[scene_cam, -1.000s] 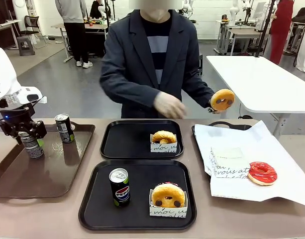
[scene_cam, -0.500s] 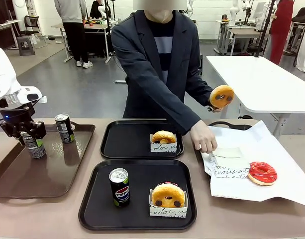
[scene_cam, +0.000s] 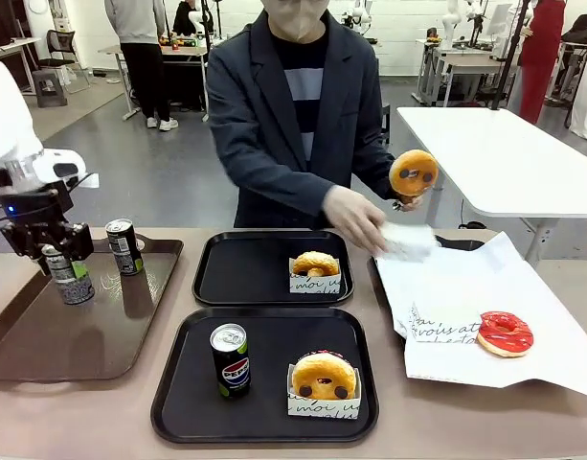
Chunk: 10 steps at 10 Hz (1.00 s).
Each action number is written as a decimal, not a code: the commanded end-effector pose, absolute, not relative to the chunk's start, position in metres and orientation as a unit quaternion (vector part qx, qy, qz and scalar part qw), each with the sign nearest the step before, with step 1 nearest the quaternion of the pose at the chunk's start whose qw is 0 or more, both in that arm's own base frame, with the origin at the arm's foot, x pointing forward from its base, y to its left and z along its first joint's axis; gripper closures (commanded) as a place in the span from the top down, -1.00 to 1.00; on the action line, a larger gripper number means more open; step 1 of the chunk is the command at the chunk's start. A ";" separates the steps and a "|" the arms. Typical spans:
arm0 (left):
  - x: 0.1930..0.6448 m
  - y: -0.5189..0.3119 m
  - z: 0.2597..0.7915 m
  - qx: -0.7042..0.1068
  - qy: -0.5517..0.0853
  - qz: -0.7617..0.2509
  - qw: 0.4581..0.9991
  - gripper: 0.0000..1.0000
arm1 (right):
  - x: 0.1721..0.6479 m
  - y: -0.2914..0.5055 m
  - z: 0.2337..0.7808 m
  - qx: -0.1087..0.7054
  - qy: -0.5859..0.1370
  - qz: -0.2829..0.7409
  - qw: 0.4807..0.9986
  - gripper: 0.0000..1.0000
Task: Set up donuts and drinks on trays.
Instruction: Pick up one Pepsi coke from the Handle tray and place it on the Flat Tray without a Pepsi coke.
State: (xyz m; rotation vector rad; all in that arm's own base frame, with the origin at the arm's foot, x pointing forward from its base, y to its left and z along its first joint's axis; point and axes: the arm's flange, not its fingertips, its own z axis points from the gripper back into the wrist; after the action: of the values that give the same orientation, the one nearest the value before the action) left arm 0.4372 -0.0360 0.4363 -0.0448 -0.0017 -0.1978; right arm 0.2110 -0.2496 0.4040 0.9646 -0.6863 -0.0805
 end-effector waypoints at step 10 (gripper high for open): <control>0.306 -0.098 0.557 -0.046 -0.052 -0.200 0.977 0.17 | 0.214 -0.250 0.403 0.461 -0.340 -0.034 0.819 1.00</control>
State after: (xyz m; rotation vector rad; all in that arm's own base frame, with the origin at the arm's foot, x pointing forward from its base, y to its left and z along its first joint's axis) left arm 0.3024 -0.0873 0.5556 -0.0559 -0.0913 -0.3816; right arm 0.2110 -0.2496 0.4040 0.9642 -0.6859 -0.0807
